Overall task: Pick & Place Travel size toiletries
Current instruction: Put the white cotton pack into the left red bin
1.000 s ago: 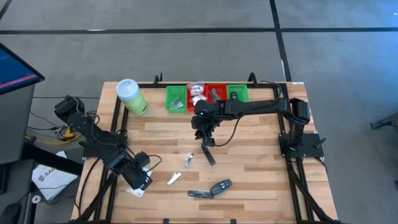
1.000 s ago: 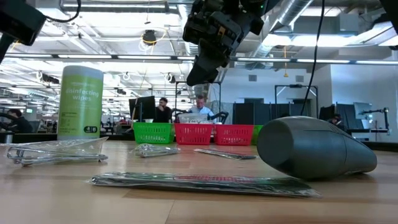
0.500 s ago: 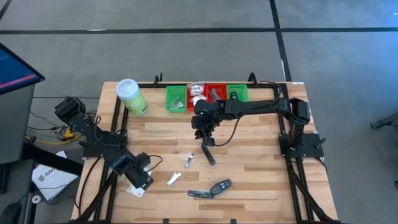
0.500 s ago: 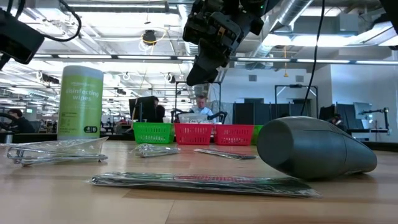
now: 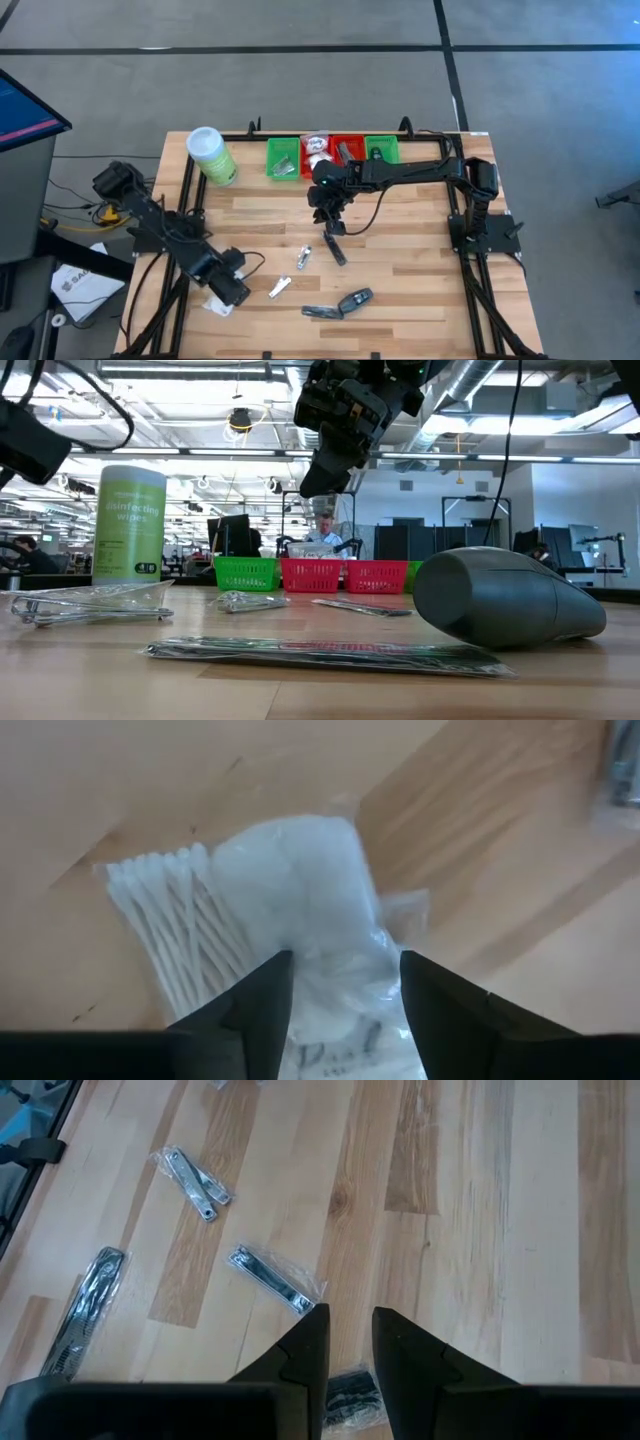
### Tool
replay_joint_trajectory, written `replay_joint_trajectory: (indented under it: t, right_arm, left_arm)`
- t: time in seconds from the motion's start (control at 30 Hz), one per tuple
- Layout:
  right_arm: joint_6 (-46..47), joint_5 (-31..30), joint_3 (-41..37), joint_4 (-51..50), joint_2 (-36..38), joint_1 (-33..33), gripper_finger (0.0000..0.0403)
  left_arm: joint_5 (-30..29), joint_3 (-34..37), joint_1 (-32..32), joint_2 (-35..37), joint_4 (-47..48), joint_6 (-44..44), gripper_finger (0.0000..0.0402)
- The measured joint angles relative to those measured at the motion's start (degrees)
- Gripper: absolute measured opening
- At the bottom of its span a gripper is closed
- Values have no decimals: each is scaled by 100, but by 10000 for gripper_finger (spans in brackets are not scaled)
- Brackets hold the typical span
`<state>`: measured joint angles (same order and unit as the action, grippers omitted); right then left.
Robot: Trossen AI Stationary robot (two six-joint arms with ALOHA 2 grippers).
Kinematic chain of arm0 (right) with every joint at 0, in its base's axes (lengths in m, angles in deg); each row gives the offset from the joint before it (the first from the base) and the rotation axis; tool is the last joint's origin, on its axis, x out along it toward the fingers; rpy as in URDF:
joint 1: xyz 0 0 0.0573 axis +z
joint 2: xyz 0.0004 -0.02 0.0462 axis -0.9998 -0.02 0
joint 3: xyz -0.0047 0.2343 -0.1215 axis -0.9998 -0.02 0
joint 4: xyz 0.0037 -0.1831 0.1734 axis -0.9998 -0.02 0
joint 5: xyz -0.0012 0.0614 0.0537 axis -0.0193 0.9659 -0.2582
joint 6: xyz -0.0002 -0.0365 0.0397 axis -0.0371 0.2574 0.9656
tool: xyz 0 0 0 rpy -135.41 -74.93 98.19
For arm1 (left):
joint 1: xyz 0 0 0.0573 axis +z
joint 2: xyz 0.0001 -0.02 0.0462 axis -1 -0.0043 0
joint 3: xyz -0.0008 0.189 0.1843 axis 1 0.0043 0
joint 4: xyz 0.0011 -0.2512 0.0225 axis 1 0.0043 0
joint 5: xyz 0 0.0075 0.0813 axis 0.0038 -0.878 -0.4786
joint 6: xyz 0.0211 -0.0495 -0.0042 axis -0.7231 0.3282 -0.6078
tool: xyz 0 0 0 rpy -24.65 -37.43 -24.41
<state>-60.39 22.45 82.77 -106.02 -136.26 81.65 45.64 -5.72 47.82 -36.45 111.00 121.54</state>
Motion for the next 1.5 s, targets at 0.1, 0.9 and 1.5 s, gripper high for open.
replay_joint_trajectory:
  t: [0.1,0.9,1.5]
  right_arm:
    - [0,0,0,-2,0,0,72]
    - [-109,34,0,224,0,82,72]
    - [-801,294,-1,1954,0,1095,72]
  left_arm:
    - [11,-2,2,-193,-9,0,175]
    - [-496,-2,35,1141,18,-274,0]
    - [-702,-2,1314,1941,-1674,-2881,0]
